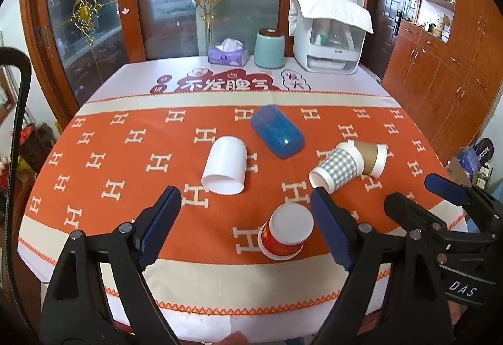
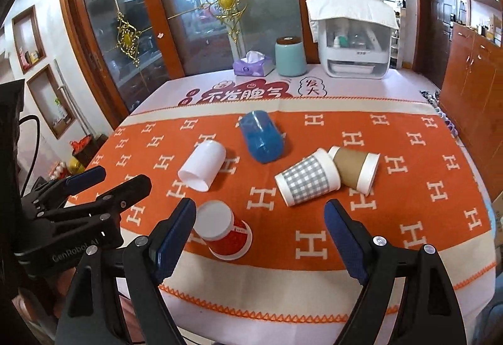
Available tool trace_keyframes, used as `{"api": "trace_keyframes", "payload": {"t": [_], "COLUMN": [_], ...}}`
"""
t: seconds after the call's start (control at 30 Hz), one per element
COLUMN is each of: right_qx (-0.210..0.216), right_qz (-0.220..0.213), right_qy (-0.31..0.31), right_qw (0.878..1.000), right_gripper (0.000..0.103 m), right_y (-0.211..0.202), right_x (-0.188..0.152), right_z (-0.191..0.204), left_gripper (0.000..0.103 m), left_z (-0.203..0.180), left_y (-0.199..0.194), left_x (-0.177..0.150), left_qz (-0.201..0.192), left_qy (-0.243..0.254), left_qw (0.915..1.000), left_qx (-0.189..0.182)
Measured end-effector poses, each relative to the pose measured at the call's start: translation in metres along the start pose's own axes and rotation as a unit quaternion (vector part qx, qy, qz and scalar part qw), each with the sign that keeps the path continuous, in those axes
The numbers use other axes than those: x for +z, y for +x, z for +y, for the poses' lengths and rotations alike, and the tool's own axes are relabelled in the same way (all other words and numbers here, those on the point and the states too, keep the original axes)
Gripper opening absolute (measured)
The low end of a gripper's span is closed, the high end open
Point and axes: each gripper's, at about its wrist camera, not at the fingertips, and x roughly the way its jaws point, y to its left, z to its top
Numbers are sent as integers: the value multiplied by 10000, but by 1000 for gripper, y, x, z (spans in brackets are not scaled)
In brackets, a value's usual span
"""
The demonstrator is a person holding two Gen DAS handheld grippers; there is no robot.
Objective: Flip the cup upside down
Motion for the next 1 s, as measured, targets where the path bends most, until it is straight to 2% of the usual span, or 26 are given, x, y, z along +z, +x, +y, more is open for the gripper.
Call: {"api": "trace_keyframes", "payload": {"t": [0.43, 1.0], "right_qx": [35, 2], "right_qz": [-204, -279], "right_qy": [-43, -94], "right_qw": [9998, 9996], "right_gripper": [86, 86], "right_y": [-28, -27], "right_x": [25, 27], "right_z": [11, 14], "left_gripper": [83, 83], "left_z": [-5, -1], "left_y": [-20, -20], "left_x": [14, 16], "left_qz": [-278, -335], "left_qy": [-33, -86], "left_qw": [9992, 9988], "left_qx": [271, 337]}}
